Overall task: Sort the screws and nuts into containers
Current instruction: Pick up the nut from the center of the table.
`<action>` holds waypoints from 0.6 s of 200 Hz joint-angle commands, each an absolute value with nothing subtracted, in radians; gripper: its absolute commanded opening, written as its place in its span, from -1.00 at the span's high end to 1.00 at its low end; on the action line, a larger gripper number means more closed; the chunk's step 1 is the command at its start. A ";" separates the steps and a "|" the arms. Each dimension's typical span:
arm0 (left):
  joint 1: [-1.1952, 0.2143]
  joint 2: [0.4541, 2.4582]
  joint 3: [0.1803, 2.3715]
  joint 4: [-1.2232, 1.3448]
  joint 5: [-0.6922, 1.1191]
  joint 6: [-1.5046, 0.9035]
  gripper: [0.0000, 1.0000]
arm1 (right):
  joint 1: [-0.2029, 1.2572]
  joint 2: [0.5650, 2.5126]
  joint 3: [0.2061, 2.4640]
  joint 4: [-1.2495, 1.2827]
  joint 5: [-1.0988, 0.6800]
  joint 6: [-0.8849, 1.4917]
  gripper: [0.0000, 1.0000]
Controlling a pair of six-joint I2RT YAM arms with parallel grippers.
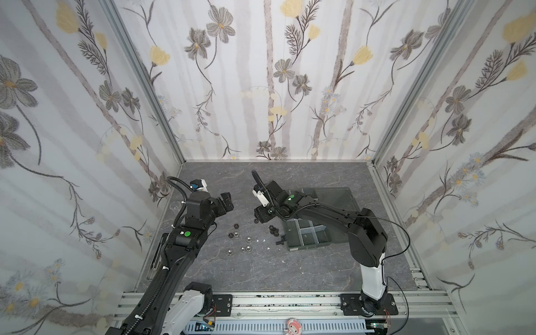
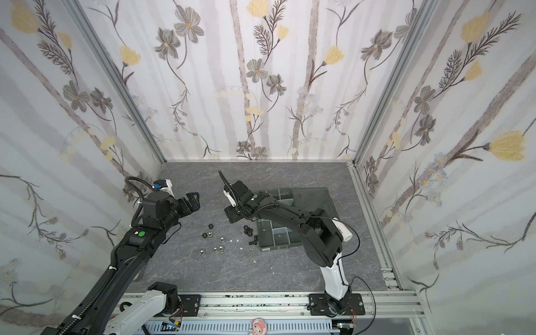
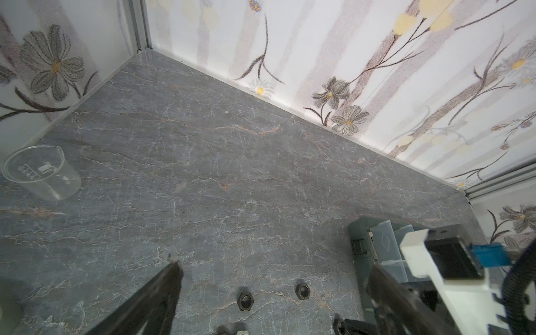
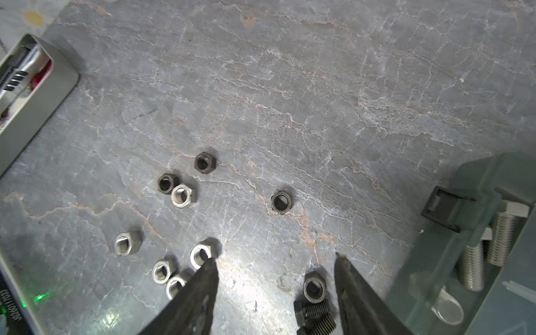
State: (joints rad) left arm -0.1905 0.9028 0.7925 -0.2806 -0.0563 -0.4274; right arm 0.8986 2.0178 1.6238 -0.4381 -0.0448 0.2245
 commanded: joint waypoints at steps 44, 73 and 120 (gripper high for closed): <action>-0.142 0.880 0.769 -0.229 -0.014 -0.466 -1.00 | 0.919 2.140 1.690 -0.455 -0.008 0.201 -0.27; -0.135 0.879 0.767 -0.224 -0.006 -0.468 -1.00 | 0.921 2.178 1.712 -0.464 0.004 0.193 -0.28; -0.128 0.884 0.762 -0.221 0.000 -0.469 -1.00 | 0.927 2.228 1.751 -0.481 0.030 0.178 -0.25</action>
